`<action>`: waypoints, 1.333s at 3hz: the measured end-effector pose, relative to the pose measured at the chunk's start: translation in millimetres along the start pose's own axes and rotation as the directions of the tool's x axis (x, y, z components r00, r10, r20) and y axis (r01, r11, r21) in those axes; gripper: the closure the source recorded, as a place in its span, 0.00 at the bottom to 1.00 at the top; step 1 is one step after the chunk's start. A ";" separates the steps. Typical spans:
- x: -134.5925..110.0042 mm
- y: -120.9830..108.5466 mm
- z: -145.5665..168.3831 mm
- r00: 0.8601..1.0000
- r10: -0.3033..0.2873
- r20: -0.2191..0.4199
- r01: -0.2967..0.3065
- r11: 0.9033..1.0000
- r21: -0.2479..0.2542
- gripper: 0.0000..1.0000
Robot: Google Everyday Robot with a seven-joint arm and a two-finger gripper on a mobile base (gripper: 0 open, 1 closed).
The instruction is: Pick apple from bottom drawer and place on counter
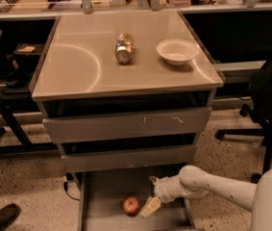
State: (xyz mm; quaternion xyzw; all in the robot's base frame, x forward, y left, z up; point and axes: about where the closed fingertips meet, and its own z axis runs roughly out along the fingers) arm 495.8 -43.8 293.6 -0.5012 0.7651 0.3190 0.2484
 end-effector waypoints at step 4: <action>34.6 -14.4 85.9 1.000 -0.017 0.012 0.017 0.998 -0.065 0.00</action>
Offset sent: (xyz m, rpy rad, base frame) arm -0.0082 0.0113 -0.0386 0.0038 0.0287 0.0375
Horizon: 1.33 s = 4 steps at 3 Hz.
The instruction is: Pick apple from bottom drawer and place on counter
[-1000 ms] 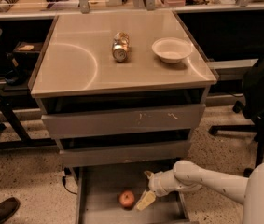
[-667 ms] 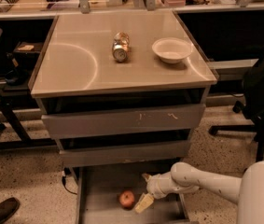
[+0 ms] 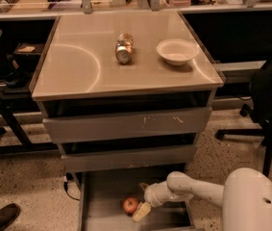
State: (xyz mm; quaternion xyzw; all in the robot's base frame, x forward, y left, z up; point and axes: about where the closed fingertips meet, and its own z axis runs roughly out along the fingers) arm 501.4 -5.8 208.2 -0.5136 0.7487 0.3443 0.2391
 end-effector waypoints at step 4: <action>13.4 -29.7 53.7 0.998 -0.018 0.057 0.018 1.000 -0.002 0.00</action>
Offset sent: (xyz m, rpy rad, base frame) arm 0.0169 0.0180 -0.0511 0.0458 -0.0301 0.0075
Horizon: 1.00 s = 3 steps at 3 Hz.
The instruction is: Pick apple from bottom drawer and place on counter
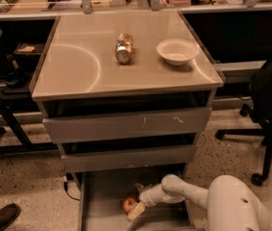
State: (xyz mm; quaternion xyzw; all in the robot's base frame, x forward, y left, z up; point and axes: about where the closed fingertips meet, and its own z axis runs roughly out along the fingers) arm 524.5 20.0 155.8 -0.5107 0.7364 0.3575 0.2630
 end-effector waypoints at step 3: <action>10.7 -6.2 24.7 0.998 0.063 0.027 -0.063 0.998 -0.009 0.19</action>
Offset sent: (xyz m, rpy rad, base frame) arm 0.0063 0.0145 -0.0377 0.0399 0.0887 -0.0785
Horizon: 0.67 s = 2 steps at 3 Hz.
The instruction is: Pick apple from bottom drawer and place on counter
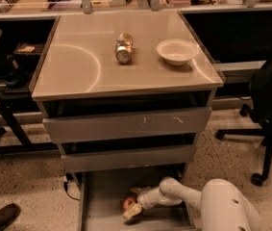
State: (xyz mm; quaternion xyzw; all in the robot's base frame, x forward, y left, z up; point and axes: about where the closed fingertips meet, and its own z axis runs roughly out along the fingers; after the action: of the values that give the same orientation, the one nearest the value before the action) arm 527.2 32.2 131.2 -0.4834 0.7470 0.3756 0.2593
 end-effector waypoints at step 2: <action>0.0 0.1 0.1 1.000 0.000 0.000 0.000 1.000 0.000 0.66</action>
Offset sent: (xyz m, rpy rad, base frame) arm 0.0000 0.0000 0.0000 0.0000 0.0000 0.0000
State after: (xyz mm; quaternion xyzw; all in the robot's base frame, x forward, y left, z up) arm 527.2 32.2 131.1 -0.4834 0.7470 0.3756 0.2593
